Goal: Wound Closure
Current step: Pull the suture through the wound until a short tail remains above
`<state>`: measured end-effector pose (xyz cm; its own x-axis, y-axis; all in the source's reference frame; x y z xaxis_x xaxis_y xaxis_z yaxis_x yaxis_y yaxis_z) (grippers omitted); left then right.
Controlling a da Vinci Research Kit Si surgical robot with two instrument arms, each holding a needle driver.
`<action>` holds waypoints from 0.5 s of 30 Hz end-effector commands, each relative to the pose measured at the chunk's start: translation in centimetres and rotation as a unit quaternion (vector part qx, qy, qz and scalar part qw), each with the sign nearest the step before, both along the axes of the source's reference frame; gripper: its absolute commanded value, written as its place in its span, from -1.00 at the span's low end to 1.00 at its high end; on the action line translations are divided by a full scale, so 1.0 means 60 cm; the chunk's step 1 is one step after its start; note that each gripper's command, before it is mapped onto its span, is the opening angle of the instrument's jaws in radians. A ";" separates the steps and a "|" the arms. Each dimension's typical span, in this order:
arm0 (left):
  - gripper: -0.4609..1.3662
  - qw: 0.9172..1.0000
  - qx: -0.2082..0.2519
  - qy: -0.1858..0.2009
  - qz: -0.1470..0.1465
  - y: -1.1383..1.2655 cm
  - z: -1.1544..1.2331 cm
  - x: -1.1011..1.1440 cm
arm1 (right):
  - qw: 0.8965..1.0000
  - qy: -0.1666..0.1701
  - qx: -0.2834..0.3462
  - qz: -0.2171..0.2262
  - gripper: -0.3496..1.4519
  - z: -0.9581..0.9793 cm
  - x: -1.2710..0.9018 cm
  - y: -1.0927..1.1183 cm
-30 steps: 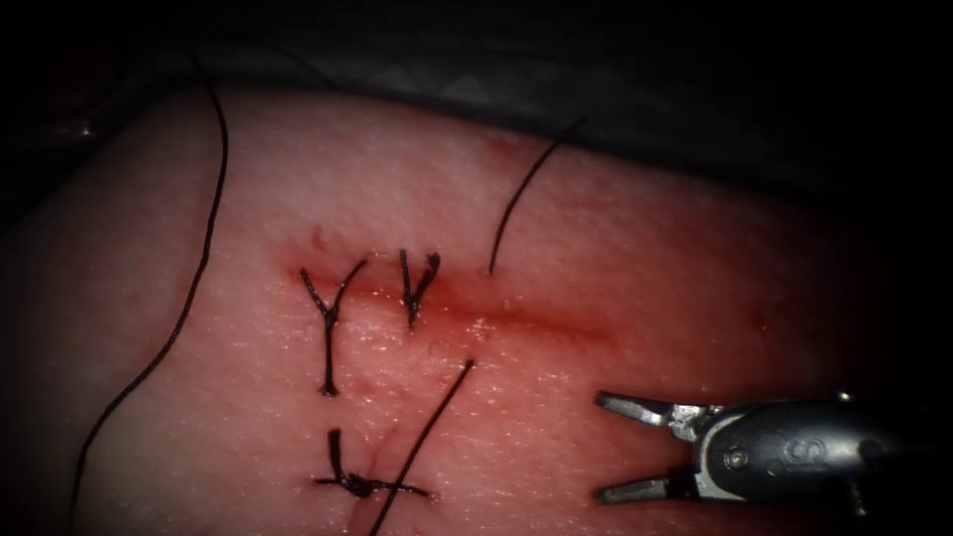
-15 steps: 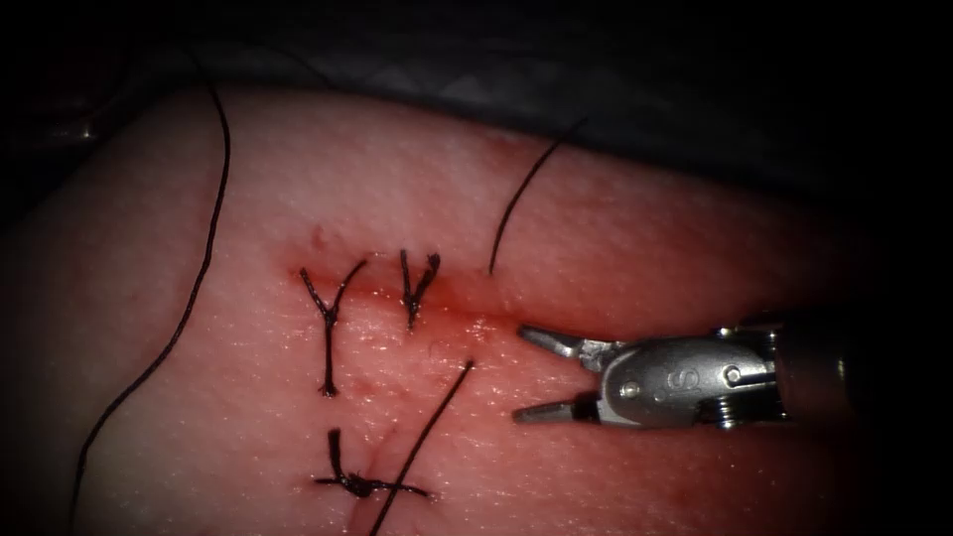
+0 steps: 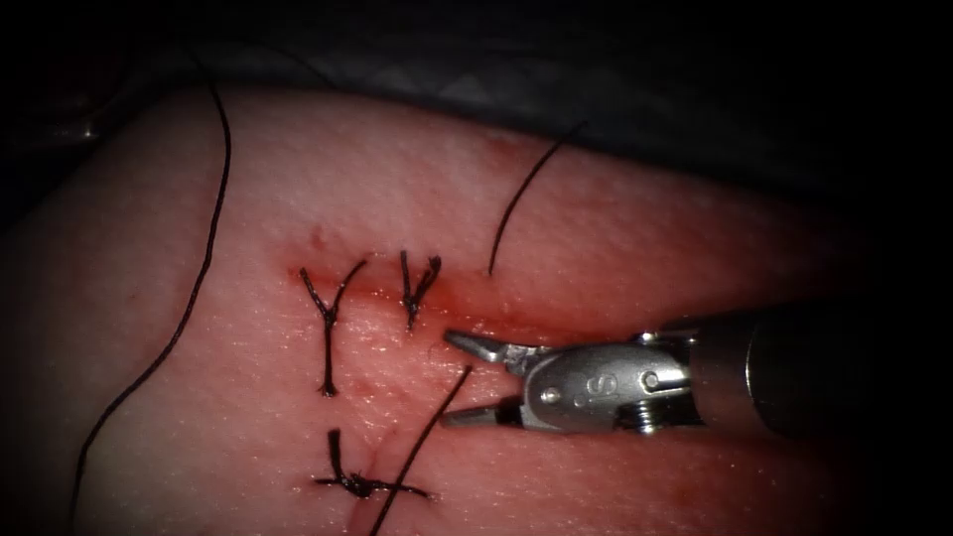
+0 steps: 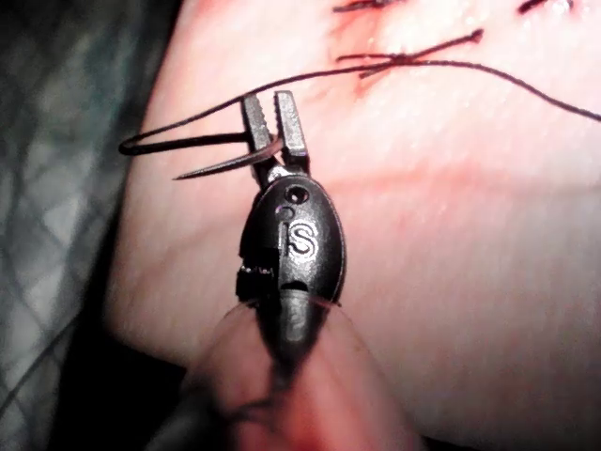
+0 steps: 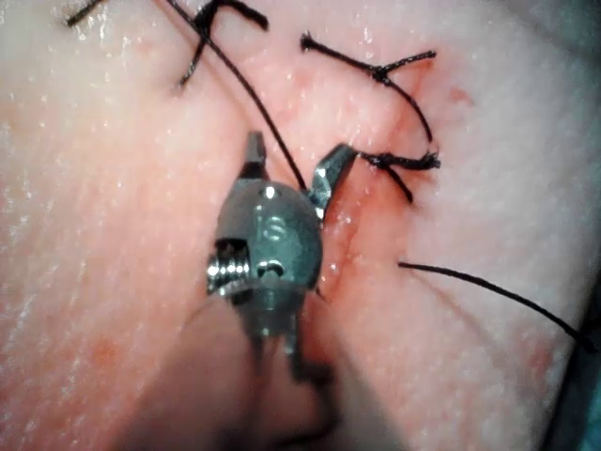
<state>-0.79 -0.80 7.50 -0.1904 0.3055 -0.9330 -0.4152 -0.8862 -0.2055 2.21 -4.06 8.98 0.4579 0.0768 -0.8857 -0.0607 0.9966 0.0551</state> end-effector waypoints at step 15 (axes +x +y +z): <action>-0.88 1.000 0.001 -0.001 0.003 0.0001 -0.0002 0.0000 | 0.999 0.000 -0.006 -0.051 -1.00 -0.0014 -0.0005 -0.0022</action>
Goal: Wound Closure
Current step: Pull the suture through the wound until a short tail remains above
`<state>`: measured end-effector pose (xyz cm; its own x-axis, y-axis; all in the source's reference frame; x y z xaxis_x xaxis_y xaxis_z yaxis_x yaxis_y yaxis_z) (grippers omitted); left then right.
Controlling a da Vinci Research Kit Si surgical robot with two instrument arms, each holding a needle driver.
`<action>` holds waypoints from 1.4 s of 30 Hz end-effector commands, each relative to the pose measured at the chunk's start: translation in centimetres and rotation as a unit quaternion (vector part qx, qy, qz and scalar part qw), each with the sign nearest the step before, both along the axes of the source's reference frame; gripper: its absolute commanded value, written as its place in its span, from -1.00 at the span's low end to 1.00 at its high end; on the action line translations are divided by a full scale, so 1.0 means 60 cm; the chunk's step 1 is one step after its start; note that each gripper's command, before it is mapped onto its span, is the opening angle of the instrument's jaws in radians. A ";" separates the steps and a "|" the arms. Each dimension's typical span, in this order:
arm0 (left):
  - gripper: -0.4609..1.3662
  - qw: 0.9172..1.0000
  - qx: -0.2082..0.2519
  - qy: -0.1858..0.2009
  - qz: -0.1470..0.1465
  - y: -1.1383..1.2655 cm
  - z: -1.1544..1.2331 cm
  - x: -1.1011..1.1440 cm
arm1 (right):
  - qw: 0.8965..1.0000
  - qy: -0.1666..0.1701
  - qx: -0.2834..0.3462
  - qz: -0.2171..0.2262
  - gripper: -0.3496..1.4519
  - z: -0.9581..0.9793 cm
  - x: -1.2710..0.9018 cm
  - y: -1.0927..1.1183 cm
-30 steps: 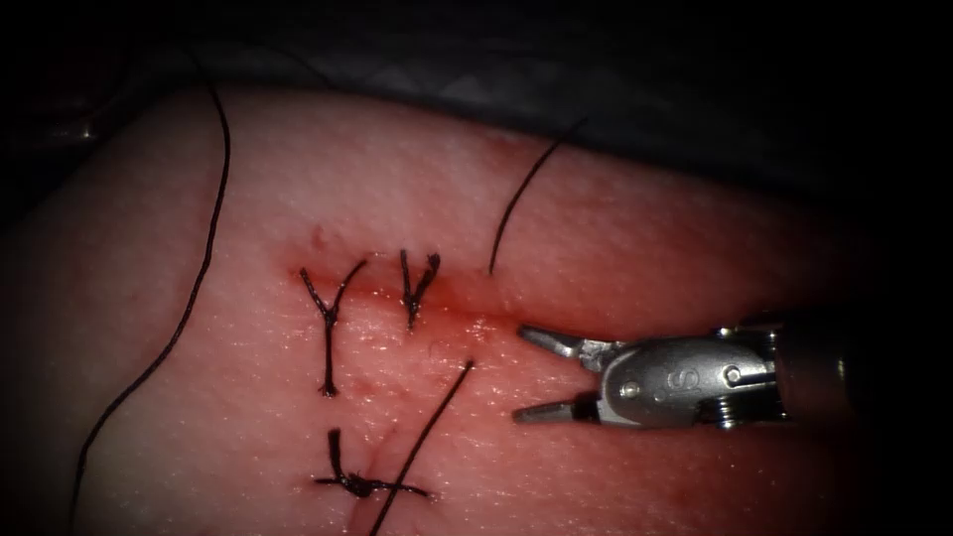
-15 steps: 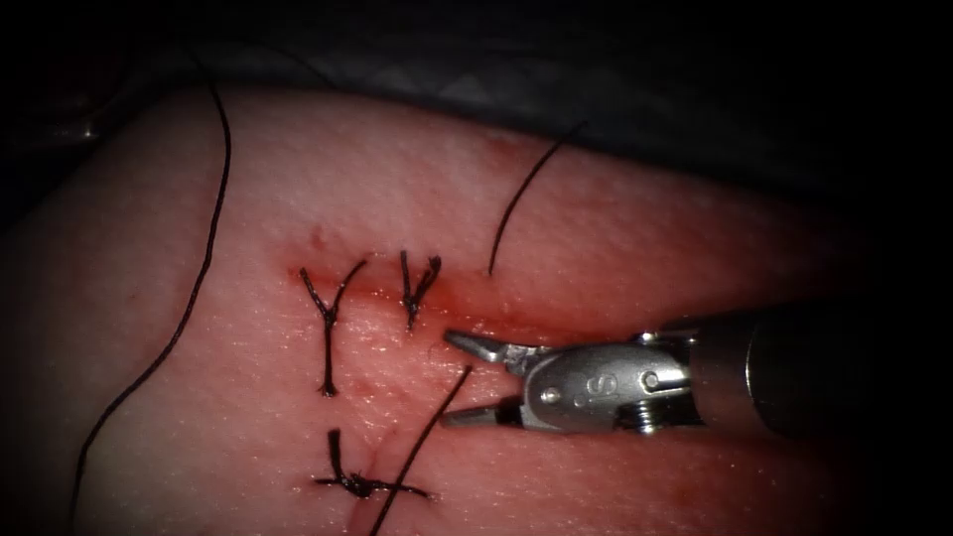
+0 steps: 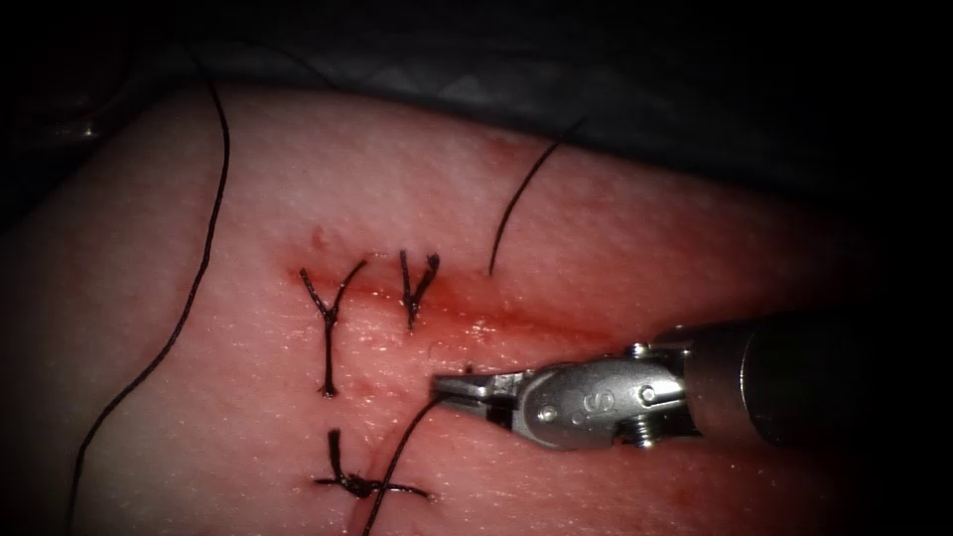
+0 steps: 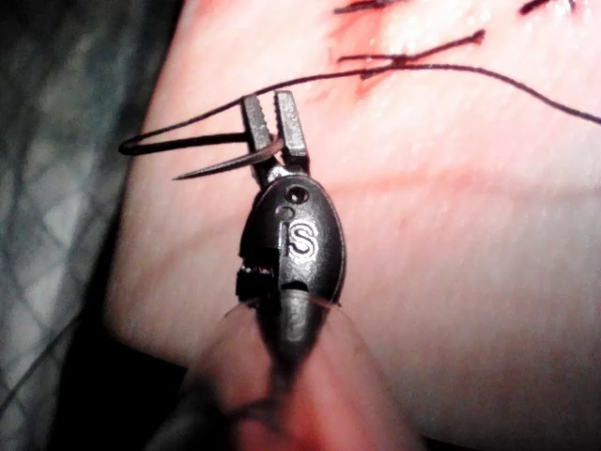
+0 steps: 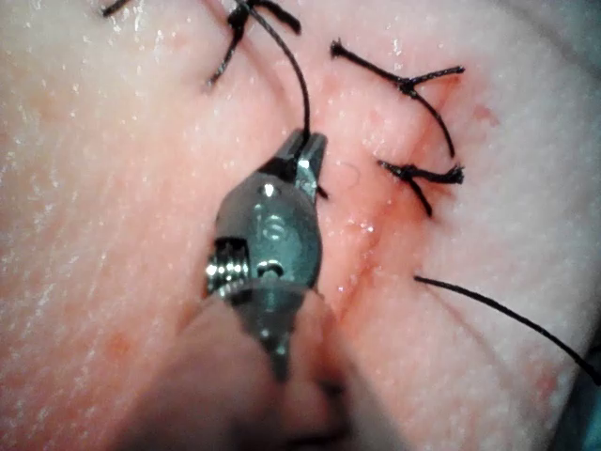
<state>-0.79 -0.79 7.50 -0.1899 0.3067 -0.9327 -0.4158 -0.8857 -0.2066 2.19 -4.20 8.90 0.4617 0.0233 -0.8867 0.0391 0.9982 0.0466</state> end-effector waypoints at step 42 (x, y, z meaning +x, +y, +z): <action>-0.88 1.000 0.001 -0.002 0.003 0.0004 0.0000 -0.0004 | 0.997 0.011 0.009 -0.070 -1.00 -0.0087 0.0023 -0.0101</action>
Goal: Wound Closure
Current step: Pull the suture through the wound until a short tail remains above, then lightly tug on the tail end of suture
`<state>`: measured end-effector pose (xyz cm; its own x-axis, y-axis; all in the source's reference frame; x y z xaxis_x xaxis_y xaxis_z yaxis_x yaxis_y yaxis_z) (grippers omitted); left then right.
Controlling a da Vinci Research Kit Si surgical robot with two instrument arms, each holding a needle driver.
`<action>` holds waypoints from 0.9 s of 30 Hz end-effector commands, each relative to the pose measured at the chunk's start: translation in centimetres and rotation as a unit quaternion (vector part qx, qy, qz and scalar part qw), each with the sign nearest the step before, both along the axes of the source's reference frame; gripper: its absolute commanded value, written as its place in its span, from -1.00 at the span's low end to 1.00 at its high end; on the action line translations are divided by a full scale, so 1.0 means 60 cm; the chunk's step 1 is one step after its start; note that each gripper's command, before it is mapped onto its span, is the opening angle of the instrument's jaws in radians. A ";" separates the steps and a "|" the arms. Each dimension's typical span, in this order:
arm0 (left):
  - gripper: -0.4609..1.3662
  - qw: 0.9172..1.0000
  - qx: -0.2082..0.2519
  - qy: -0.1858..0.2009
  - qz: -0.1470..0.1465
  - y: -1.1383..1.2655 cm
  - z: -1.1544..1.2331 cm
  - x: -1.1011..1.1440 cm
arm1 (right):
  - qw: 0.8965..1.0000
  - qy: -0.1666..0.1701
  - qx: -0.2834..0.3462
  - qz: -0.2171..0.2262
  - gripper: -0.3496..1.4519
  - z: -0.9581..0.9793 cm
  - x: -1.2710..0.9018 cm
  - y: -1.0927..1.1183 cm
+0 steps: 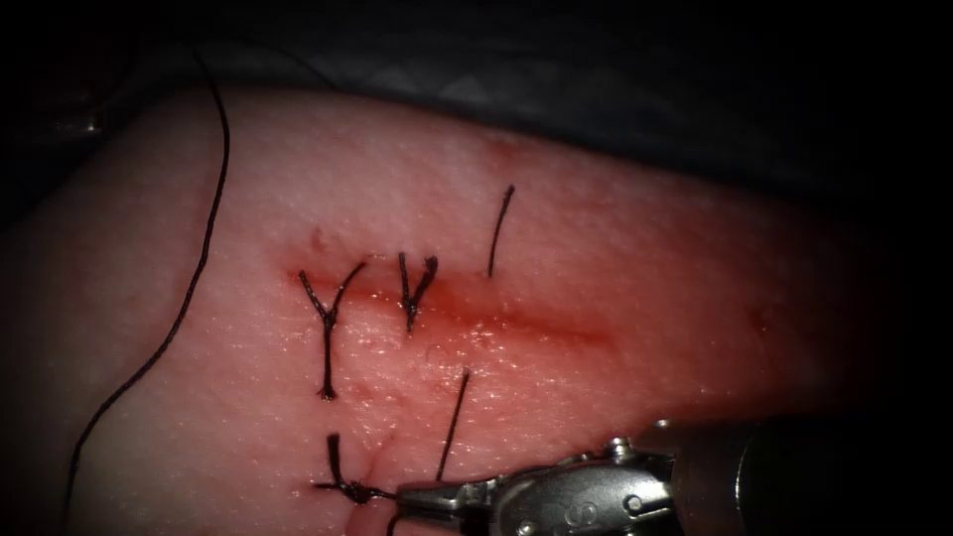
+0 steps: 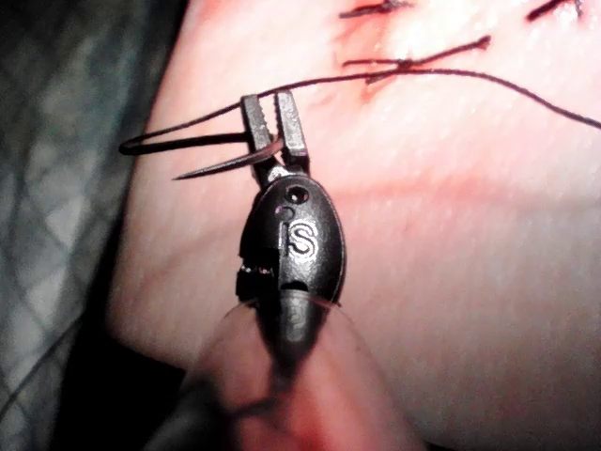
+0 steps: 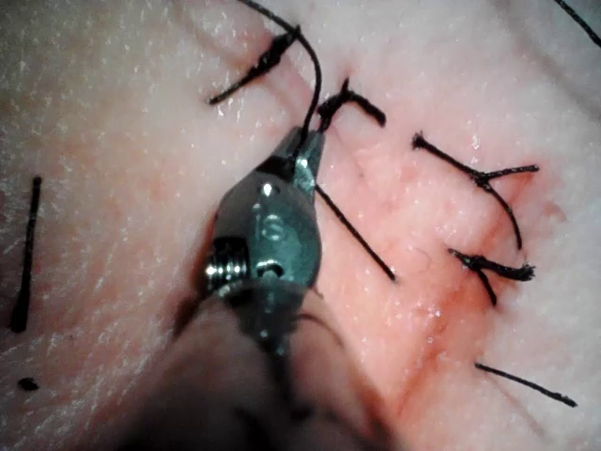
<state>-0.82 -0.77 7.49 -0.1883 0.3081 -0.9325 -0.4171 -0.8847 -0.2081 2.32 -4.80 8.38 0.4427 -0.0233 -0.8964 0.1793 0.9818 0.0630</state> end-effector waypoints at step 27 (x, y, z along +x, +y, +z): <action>-0.88 1.000 -0.003 -0.001 0.006 -0.0001 0.0003 -0.0009 | 0.995 -0.024 0.026 0.096 0.65 -0.0068 -0.0137 0.0021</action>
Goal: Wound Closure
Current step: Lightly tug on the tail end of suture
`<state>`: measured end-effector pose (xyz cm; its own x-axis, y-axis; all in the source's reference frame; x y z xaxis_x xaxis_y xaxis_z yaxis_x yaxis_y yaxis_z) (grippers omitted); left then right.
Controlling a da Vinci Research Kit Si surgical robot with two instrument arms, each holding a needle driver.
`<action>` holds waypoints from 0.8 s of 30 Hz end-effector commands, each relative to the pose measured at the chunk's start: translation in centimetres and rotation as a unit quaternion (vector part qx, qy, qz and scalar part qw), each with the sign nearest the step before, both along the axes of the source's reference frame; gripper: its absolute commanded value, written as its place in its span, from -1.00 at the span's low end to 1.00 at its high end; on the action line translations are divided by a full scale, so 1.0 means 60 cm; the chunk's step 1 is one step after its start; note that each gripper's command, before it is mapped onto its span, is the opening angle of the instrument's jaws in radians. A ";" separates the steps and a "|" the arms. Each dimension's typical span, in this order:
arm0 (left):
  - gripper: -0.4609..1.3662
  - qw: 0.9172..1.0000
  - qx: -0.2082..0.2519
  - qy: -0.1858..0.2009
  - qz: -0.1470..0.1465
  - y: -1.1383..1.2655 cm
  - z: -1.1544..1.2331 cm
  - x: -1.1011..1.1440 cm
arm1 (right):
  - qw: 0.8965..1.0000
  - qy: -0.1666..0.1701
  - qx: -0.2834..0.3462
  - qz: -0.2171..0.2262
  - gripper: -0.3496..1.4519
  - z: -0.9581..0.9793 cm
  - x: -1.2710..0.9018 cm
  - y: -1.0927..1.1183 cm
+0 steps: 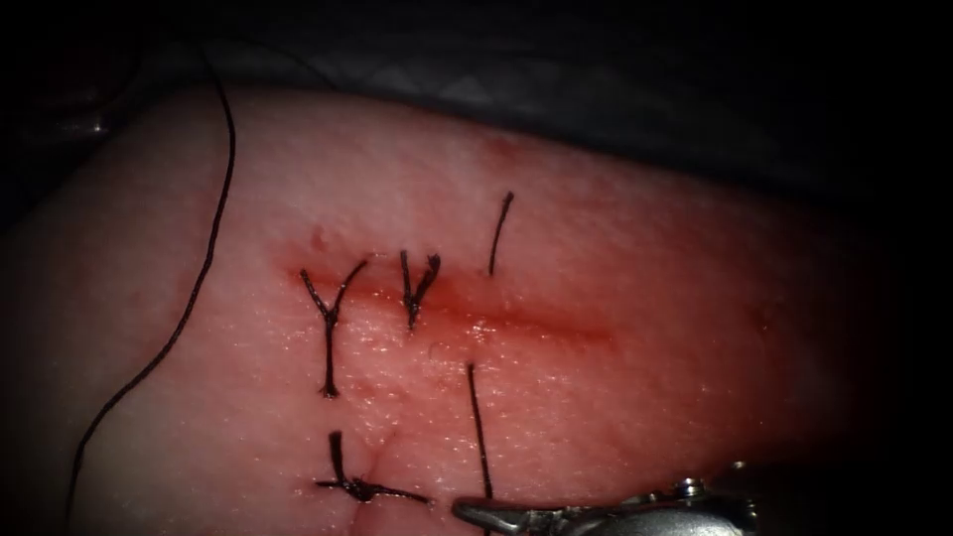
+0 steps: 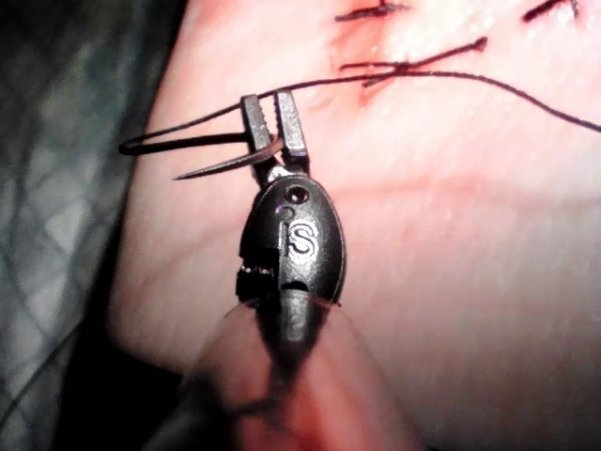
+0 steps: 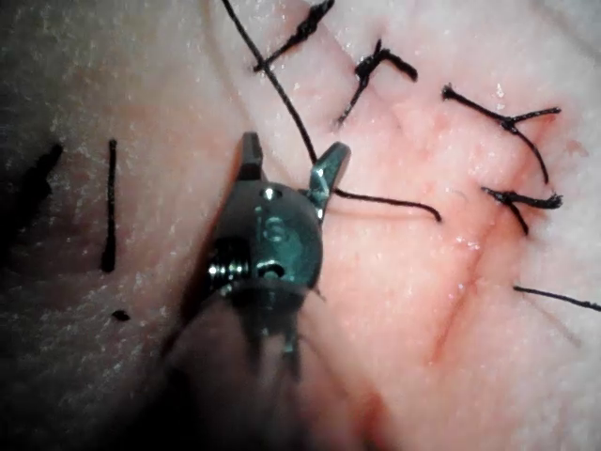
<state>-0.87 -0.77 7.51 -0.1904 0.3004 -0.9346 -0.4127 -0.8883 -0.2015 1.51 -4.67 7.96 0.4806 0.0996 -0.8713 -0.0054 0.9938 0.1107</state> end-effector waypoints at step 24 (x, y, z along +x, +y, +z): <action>-0.88 1.000 0.000 -0.002 0.005 0.0001 0.0002 -0.0010 | 0.838 -0.001 0.374 0.397 0.46 0.0136 -0.0085 0.0216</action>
<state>-0.93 -0.77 7.52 -0.1907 0.2993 -0.9349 -0.4096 -0.8898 -0.2013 1.00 -3.33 8.84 0.0019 0.9082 -0.4186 -0.6389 0.3231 0.6982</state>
